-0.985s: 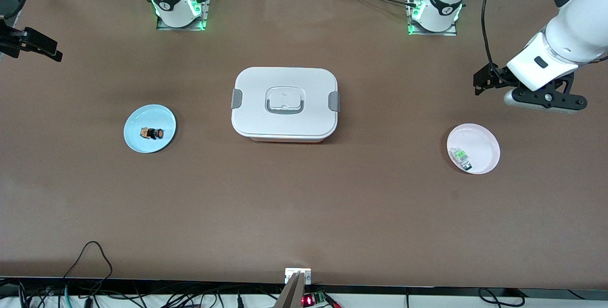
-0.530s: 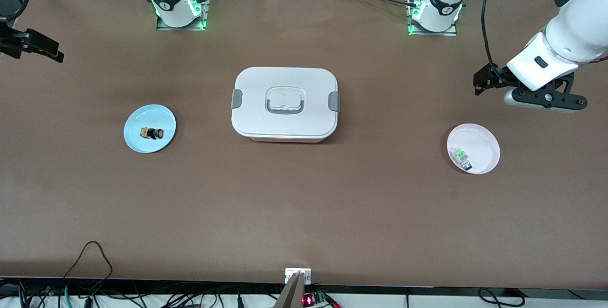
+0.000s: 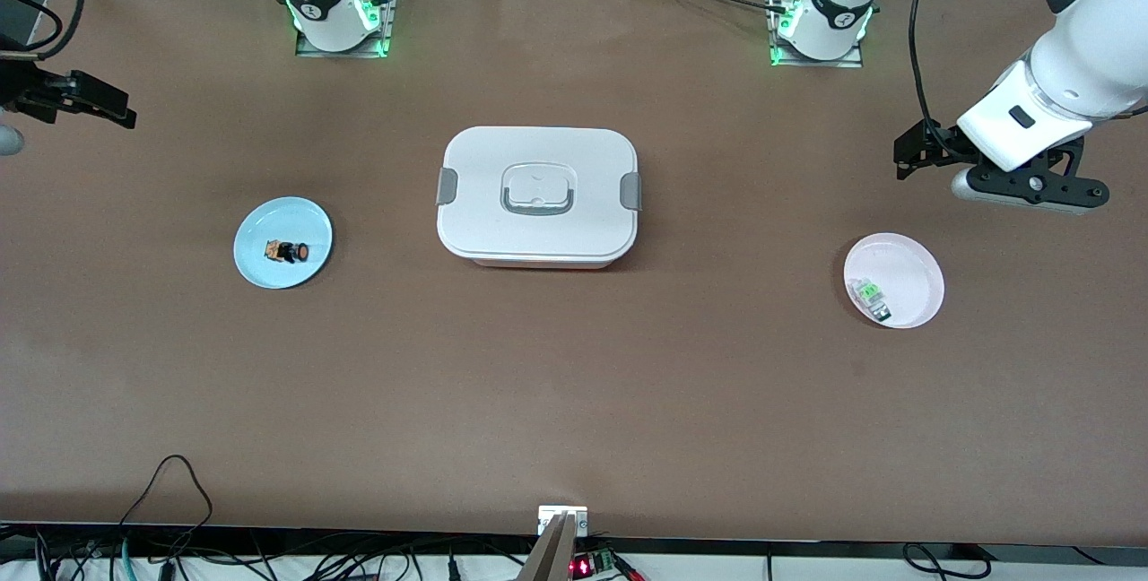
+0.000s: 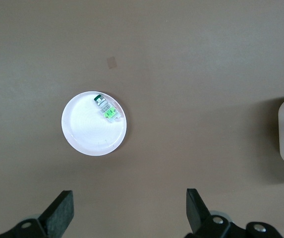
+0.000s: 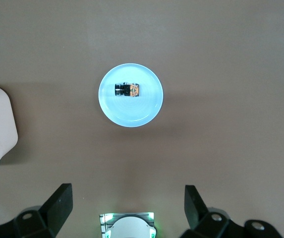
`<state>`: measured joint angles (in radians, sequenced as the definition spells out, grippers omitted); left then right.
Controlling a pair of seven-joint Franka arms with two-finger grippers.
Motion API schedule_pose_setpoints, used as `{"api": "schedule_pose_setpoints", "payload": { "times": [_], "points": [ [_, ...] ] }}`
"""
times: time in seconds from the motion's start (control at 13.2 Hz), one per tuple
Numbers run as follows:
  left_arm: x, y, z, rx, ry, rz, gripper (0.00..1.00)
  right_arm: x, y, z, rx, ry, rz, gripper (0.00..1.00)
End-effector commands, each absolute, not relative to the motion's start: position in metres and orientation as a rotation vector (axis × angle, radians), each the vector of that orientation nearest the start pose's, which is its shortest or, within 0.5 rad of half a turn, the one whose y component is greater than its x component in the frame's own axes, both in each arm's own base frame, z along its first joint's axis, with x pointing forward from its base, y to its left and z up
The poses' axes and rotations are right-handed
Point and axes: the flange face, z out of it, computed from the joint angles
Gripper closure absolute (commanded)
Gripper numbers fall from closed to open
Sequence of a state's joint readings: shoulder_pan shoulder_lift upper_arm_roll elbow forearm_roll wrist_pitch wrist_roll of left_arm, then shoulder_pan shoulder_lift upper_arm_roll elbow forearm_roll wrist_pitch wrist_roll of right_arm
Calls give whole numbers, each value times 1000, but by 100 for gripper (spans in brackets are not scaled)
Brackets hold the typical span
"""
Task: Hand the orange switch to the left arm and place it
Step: 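Lower the right gripper over the black-orange switch on the blue plate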
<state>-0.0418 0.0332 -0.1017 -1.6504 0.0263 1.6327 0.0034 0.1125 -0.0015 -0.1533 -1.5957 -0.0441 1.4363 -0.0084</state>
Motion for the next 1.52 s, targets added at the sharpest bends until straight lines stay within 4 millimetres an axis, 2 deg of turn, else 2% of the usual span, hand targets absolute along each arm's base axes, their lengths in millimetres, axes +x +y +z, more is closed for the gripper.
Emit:
{"api": "schedule_pose_setpoints", "payload": {
  "times": [0.0,0.23,0.38,0.68,1.06,1.44],
  "points": [
    [563,-80,580,-3119,236,75,0,557,-16,584,-3192,15,214,0],
    [563,-81,580,-3119,236,75,0,578,-14,554,-3197,20,223,0],
    [563,-81,580,-3119,234,75,0,585,-14,529,-3196,19,289,0],
    [563,-81,580,-3119,234,75,0,601,-12,468,-3194,11,426,0],
    [564,-81,579,-3119,236,78,0,575,-18,374,-3191,-2,355,0],
    [564,-81,579,-3118,232,77,0,554,-17,312,-3196,-25,294,0]
  ]
}}
